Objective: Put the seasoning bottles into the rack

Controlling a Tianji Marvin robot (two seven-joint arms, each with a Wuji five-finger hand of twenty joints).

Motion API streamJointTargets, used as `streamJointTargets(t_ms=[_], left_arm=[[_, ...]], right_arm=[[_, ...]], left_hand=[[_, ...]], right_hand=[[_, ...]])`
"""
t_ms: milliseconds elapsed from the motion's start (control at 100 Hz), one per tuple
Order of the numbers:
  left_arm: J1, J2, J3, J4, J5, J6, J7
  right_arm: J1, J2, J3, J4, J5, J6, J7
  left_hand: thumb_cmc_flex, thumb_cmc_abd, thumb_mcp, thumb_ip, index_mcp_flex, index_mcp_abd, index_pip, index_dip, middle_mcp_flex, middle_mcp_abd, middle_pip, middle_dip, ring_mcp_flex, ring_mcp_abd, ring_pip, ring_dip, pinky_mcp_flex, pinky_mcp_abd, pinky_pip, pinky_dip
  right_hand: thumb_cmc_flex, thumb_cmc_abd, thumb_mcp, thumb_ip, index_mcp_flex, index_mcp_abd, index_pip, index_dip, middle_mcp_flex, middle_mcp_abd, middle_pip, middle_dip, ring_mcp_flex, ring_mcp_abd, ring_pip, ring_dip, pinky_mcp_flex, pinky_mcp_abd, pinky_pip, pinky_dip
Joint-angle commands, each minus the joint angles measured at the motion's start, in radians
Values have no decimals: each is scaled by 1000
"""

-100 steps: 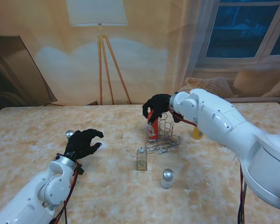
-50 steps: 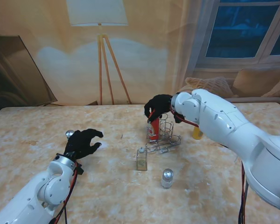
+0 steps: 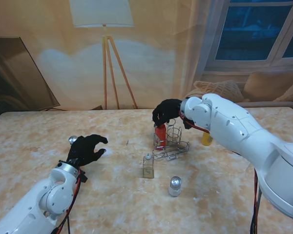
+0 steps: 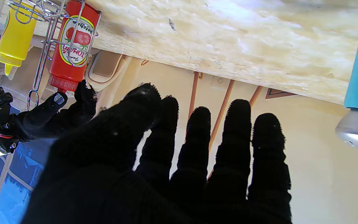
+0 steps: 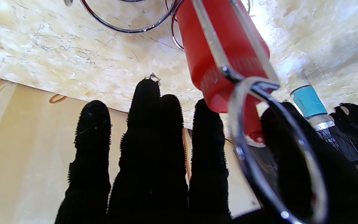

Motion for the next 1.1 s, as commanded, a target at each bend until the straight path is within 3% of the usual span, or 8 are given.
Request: streamJointTargets(t_ms=[0,170,420,690,990,1090], left_arm=[[4,-2,-2,-1,1,-2,-11],[4,-2,-1,-1,1,-2,-11],[5,-2,-2,-2,2,-2,-9],[6,-2,-3,-2,3,-3,-8],[7,-2,-5,-2,5,-1,-7],[7,-2,-4,-3,5,0,-8]], right_arm=[[-11,4,4,-12,-5,-4,12],[-20,28,37,-57,-16,13,16],[-55,92,136,-177,-63,52,34],[-146,169,318,-335,-162,87,67],[-287,239,550,-484,-307,84,142],[-329,254,611,-517,-350,76,162]], left_hand=[[5,-14,-2,-11,3,-3,10,13,-34,-6,-12,-3,-25,4,-16,12,-14,-6,-8,-10],[4,-13,-3,-11,3,-3,10,13,-33,-8,-12,-4,-27,4,-17,12,-15,-5,-8,-10],[3,-13,-3,-11,3,-4,10,13,-34,-9,-13,-4,-26,2,-17,12,-15,-4,-7,-9],[3,-13,-3,-10,2,-5,10,12,-34,-10,-13,-4,-27,2,-18,12,-15,-4,-8,-9],[3,-14,-2,-10,2,-5,10,13,-35,-11,-13,-4,-27,4,-18,11,-15,-4,-9,-9],[2,-13,-2,-9,1,-5,10,12,-35,-11,-13,-4,-27,3,-18,11,-16,-3,-10,-9]], right_hand=[[-34,37,-16,30,5,2,-9,14,-36,14,-7,-27,-8,7,-5,-16,-12,16,7,-3],[-34,47,-31,31,1,0,-16,21,-36,10,-8,-28,-12,9,-8,-17,-18,19,8,-2],[-30,59,-48,34,-7,1,-27,27,-44,8,-11,-27,-23,11,-12,-19,-23,21,8,-2],[-25,68,-61,36,-10,0,-34,31,-47,10,-15,-26,-35,15,-16,-20,-30,24,5,-3],[-7,70,-78,39,-32,-31,-43,41,-61,-18,-47,-32,-63,-8,-66,-45,-53,24,-10,-3],[-2,56,-70,39,-41,-30,-52,41,-70,-11,-75,-45,-71,-9,-100,-66,-44,-19,-24,-13]])
